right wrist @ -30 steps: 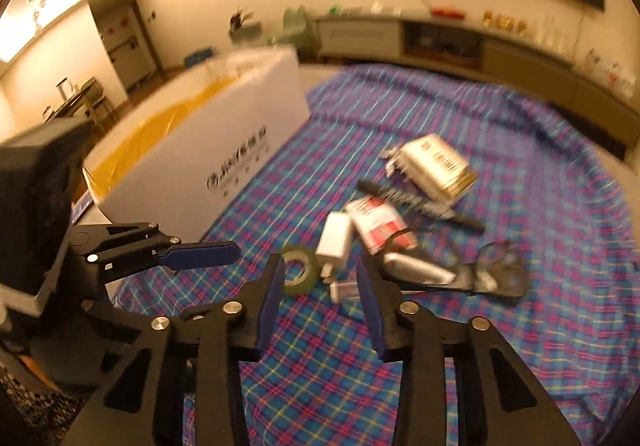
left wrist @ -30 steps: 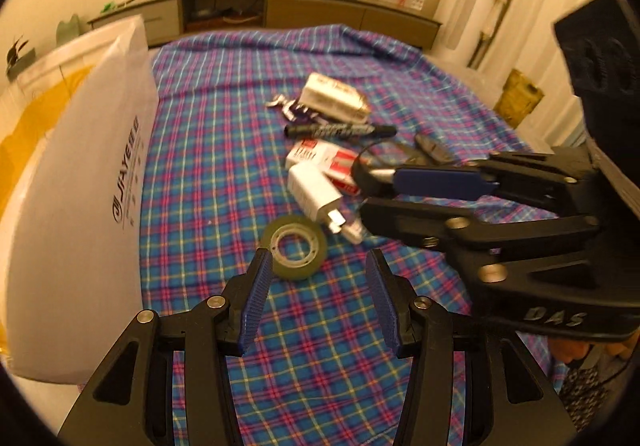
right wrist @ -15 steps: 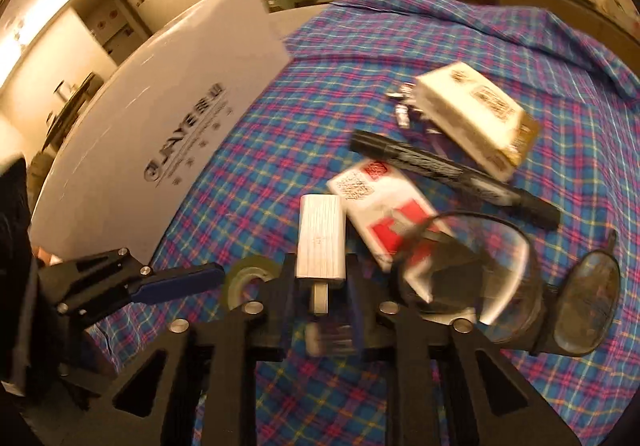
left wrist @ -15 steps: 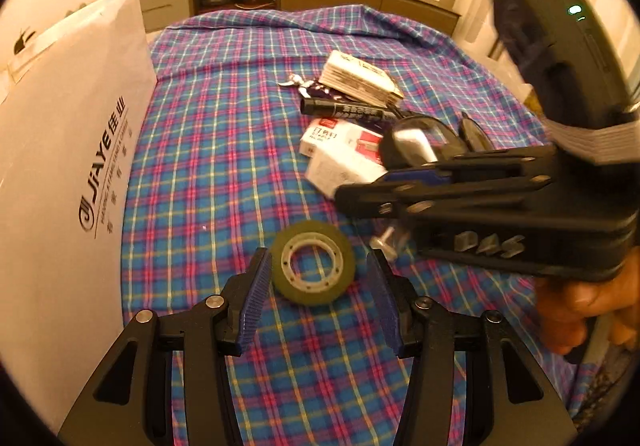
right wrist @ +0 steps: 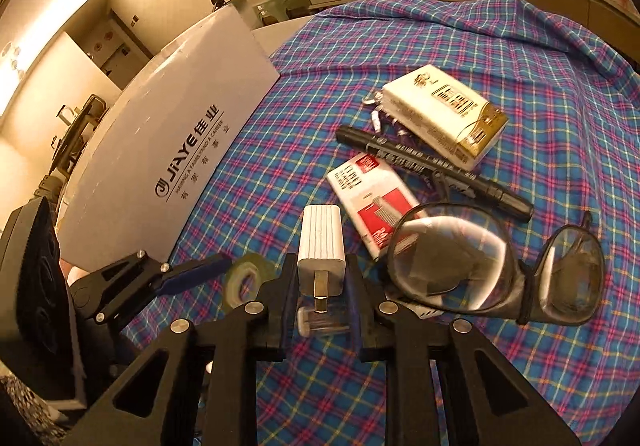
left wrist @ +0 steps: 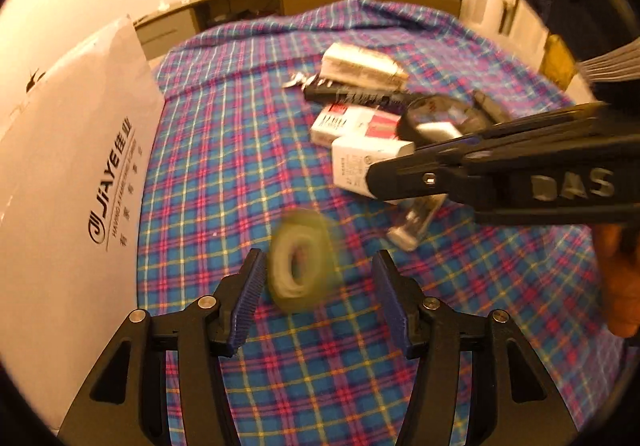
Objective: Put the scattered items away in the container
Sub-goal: 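Grasp the green tape roll with the left tool while the right tool grasps the white charger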
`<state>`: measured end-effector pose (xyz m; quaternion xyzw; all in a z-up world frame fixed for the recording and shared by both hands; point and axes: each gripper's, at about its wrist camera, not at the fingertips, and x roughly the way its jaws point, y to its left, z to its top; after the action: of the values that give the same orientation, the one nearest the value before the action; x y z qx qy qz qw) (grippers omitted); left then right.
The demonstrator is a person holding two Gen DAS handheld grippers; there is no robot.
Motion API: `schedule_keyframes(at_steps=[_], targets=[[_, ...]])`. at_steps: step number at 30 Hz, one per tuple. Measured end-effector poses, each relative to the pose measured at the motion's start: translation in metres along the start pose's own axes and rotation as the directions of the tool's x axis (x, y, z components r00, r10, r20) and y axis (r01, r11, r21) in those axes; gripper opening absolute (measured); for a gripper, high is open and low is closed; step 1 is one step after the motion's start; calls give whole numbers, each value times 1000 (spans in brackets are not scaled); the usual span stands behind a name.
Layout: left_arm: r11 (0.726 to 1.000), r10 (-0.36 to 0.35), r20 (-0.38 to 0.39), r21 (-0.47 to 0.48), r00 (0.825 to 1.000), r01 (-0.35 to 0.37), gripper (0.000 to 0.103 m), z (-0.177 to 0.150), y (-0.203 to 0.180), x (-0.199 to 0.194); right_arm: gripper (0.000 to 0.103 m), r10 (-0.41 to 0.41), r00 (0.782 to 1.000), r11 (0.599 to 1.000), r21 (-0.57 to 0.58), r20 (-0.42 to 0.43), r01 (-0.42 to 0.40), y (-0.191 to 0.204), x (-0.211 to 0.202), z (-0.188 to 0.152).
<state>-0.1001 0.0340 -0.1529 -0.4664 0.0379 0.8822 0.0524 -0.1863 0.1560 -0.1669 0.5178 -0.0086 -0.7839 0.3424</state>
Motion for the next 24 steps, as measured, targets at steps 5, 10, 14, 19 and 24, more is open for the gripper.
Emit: schedule_keyframes(at_steps=[5, 10, 14, 19, 24], targets=[[993, -26, 10, -112, 1000, 27, 50, 2, 23, 1, 23, -5, 1000, 1000, -18, 3, 5, 8, 0, -3], [983, -41, 18, -176, 999, 44, 10, 0, 38, -2, 23, -9, 1000, 999, -31, 21, 10, 12, -5, -3], [978, -56, 23, -201, 998, 59, 10, -2, 44, -5, 23, -9, 1000, 999, -33, 26, 10, 14, -6, -4], [977, -45, 46, -207, 998, 54, 9, 0, 45, -14, 23, -3, 999, 999, -37, 34, 5, 18, -9, -4], [975, -49, 73, -211, 996, 64, 9, 4, 45, -26, 23, 1, 998, 999, -35, 55, 1, 21, -16, -4]])
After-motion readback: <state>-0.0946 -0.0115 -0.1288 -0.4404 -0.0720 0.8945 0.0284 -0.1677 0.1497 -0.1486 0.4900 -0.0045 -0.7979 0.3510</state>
